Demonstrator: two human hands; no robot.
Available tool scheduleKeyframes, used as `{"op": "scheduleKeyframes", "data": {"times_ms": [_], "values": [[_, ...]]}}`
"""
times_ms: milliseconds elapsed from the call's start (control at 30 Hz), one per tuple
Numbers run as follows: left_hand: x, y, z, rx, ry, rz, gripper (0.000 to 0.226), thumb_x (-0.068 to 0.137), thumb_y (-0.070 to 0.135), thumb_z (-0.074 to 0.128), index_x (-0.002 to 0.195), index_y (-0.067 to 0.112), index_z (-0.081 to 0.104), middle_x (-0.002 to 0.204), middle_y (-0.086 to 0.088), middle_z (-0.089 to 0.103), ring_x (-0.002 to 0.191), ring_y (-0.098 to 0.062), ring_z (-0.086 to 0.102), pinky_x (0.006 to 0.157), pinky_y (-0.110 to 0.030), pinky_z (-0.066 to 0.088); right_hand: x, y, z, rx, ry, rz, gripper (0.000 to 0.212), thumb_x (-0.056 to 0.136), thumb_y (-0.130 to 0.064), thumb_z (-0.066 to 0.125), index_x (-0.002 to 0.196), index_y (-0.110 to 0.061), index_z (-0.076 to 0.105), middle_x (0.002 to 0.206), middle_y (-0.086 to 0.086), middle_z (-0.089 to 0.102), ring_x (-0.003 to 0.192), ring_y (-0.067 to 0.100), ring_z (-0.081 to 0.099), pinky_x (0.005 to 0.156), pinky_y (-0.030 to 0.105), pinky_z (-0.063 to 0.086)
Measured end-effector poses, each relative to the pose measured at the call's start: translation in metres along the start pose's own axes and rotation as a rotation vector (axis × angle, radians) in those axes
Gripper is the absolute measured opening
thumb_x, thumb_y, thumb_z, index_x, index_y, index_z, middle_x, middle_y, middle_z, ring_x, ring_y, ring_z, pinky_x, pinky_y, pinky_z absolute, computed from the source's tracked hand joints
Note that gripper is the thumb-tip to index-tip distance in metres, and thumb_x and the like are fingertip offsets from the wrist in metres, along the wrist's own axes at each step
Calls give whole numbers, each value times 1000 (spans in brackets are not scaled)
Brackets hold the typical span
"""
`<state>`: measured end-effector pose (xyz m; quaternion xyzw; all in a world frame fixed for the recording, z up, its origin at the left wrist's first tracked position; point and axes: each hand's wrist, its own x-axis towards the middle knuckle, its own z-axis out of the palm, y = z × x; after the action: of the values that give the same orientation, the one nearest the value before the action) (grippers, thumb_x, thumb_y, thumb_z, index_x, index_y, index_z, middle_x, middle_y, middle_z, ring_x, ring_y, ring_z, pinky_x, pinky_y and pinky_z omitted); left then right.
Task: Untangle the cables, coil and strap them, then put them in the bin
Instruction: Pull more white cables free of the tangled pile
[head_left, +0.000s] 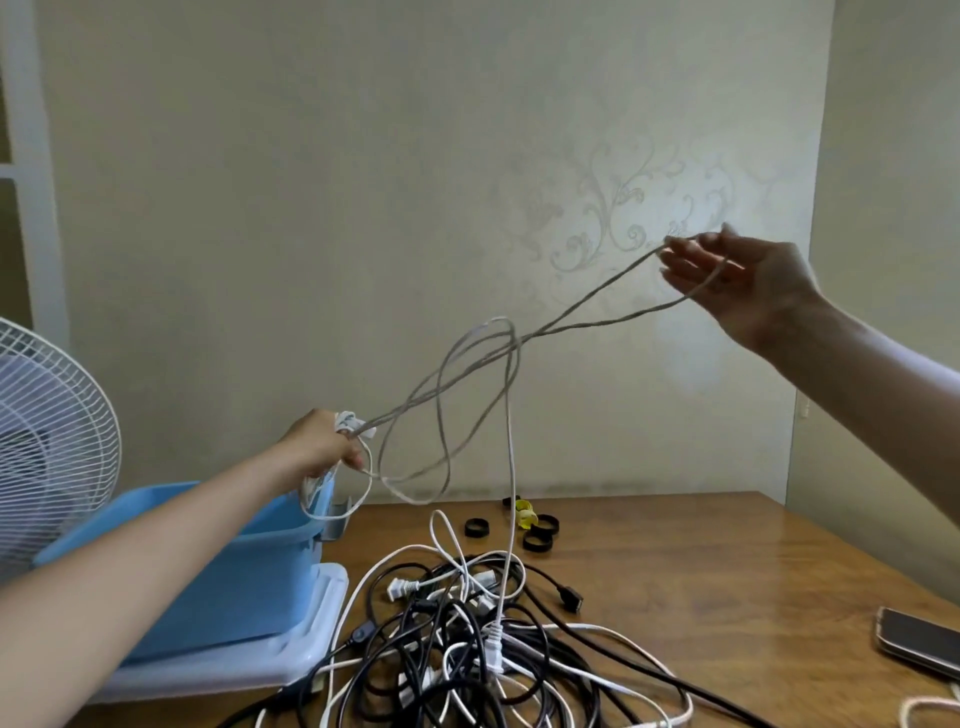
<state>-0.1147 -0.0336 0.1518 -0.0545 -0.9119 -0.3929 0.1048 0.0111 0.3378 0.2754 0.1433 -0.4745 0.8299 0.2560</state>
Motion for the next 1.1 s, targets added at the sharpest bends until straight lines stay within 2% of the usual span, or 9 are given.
{"op": "scheduleKeyframes", "data": {"times_ms": [133,233,300,400,467,567,667,867,1100], "values": [[-2,0,-6,-229,-42,-26,9,80,-7,64,82,1,60,76,-16,55,43,-11,29,35,-15,22,-1,0,-16,-220,54,103,24,97,-20,48,77,-13,58,78,4,74,59,9,64,56,16,52],[-7,14,-5,-391,-57,-8,10,82,-8,59,82,2,58,53,-7,47,32,-4,24,32,-14,17,-2,13,-24,-720,80,157,30,99,-23,49,80,-6,64,61,6,70,39,10,55,41,15,46],[-10,28,-3,-440,-64,0,19,84,-9,53,69,2,56,45,-4,44,30,-4,25,31,-14,17,-4,30,-28,-1161,69,202,29,98,-22,55,87,3,66,67,13,70,48,19,61,43,22,52],[-15,49,0,-461,-49,40,21,82,-8,51,64,4,54,56,-6,44,35,-6,27,33,-15,19,-11,60,-25,-1849,-30,19,38,88,-26,68,115,-2,58,107,21,66,94,34,63,79,40,54],[-17,62,3,-487,-46,65,19,82,-7,50,67,4,53,55,-6,48,36,-6,29,33,-15,20,-24,78,-6,-1759,-236,-141,40,85,-30,70,120,-12,58,112,13,66,99,28,62,85,35,48],[-19,79,9,-550,-59,98,20,83,-6,49,65,4,52,53,-4,46,34,-5,29,33,-15,20,-47,105,28,-1343,-652,127,30,89,-27,64,117,-16,63,107,4,69,82,15,66,66,25,54],[-19,91,10,-609,-23,106,25,84,-4,48,60,4,51,50,-4,44,33,-5,27,32,-15,19,-56,134,36,-1366,-855,349,44,87,-20,68,127,-12,53,110,10,66,77,13,62,59,18,52],[-17,96,-5,-759,35,93,28,84,-6,44,58,3,48,44,-3,50,30,-4,27,30,-13,16,-65,170,19,-1690,-856,33,21,83,-29,73,98,-17,65,93,-3,60,78,6,51,70,25,42],[-11,68,-28,-643,178,31,28,87,2,52,60,8,47,55,-9,44,24,-2,26,31,-10,14,-42,120,2,-884,-238,126,19,95,-14,57,80,-6,66,43,3,51,32,13,49,34,17,39]]}}
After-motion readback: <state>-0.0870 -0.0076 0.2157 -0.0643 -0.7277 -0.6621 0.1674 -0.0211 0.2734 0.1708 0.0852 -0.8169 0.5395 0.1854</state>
